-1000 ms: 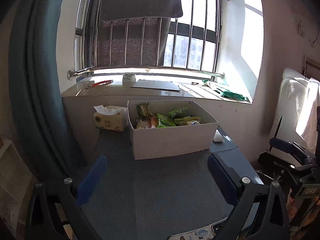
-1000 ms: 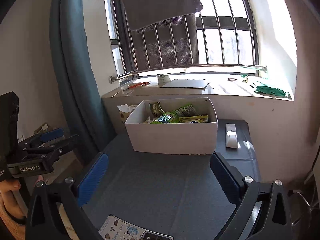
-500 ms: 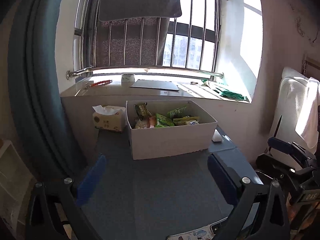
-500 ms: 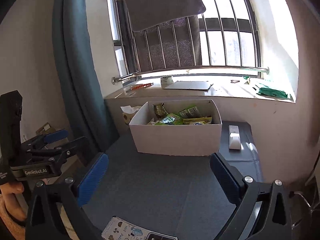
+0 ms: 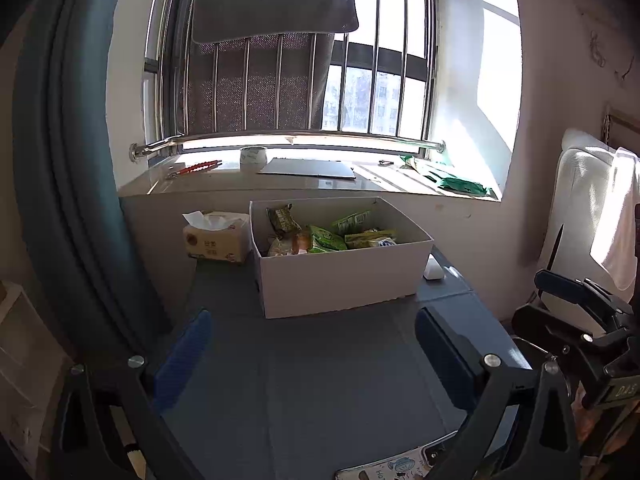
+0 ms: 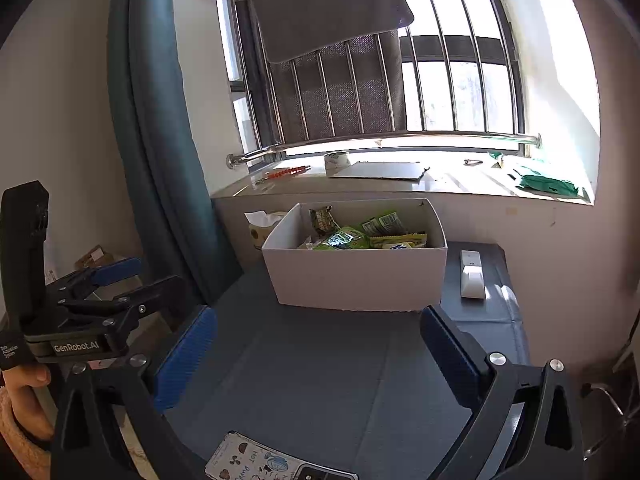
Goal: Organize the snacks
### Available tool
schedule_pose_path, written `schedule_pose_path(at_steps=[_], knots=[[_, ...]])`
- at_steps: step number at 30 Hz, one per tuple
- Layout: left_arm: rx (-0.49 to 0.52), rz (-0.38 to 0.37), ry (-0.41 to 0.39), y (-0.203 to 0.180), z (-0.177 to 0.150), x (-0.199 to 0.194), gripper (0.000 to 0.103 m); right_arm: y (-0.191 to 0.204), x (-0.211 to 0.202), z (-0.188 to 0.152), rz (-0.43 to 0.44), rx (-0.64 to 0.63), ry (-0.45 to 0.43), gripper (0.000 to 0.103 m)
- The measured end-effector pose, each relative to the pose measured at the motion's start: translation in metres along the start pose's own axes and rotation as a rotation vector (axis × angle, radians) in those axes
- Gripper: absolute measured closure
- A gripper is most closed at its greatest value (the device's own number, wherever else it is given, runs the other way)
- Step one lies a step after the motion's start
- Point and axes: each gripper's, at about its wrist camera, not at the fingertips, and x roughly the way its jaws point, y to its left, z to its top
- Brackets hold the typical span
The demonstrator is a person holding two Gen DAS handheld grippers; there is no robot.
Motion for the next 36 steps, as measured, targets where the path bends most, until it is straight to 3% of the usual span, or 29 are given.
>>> schedule_pose_path(at_steps=[36], knots=[[0.011, -0.028, 0.043, -0.005, -0.005, 0.011, 0.000, -0.001, -0.003, -0.001, -0.007, 0.001, 0.003, 0.000]])
